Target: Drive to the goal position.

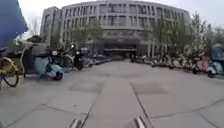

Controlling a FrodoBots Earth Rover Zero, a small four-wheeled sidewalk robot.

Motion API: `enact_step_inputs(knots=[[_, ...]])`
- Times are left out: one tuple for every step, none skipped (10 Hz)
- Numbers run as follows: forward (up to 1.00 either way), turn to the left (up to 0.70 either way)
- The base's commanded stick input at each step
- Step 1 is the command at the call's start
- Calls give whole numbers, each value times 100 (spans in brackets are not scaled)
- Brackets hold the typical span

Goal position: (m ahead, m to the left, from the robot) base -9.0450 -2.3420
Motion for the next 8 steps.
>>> enact_step_inputs(knots=[[100,-35],[100,-35],[100,-32],[100,-16],[100,0],[100,5],[100,5],[100,5]])
